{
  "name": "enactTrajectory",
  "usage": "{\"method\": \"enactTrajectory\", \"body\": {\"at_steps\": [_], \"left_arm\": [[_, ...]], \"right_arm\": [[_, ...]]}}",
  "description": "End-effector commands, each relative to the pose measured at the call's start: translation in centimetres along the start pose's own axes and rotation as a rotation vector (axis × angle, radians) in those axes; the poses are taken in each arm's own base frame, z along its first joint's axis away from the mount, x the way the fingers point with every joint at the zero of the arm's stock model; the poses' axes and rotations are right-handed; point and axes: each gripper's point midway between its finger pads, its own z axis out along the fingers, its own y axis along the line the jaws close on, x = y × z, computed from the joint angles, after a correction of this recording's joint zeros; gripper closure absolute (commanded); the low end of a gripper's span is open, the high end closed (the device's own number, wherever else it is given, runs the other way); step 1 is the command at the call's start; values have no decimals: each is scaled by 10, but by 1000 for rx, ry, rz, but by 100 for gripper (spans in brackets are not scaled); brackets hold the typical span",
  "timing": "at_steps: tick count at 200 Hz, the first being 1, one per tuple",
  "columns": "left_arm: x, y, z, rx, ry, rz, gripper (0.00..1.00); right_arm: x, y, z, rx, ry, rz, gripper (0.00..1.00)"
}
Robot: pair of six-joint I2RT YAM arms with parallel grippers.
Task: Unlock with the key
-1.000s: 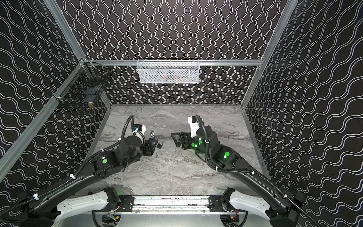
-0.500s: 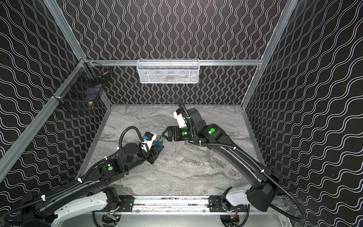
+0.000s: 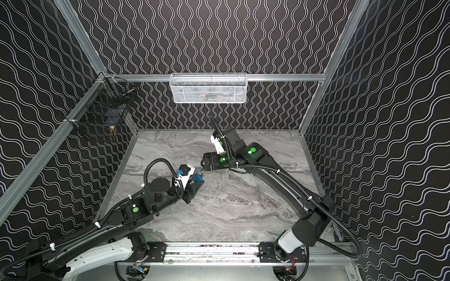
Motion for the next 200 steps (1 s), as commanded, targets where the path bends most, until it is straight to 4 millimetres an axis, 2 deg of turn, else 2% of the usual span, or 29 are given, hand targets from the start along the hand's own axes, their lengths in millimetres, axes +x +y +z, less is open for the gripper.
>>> {"method": "enactTrajectory", "body": {"at_steps": [1, 48, 68, 85, 97, 136, 177, 200], "left_arm": [[-15, 3, -2, -20, -55, 34, 100], [-15, 3, 2, -22, -64, 48, 100], [-15, -4, 3, 16, -61, 66, 100], [-13, -5, 3, 22, -61, 74, 100], [-14, -4, 3, 21, -69, 75, 100], [-18, -6, 5, 25, -72, 87, 100], [-18, -2, 2, 4, -72, 90, 100], [-17, -1, 1, -1, -76, 92, 100]], "right_arm": [[7, -13, -3, 73, 35, -43, 10], [13, -7, -14, 31, 34, -103, 10], [2, -21, -29, 132, -26, -101, 9], [-6, -10, -40, 88, -58, -107, 8], [-4, 0, -34, 32, -35, -111, 7], [-3, 6, -14, -1, 25, -125, 7], [4, -6, -2, 58, 81, -141, 7], [10, -4, -6, 38, 94, -162, 7]]}}
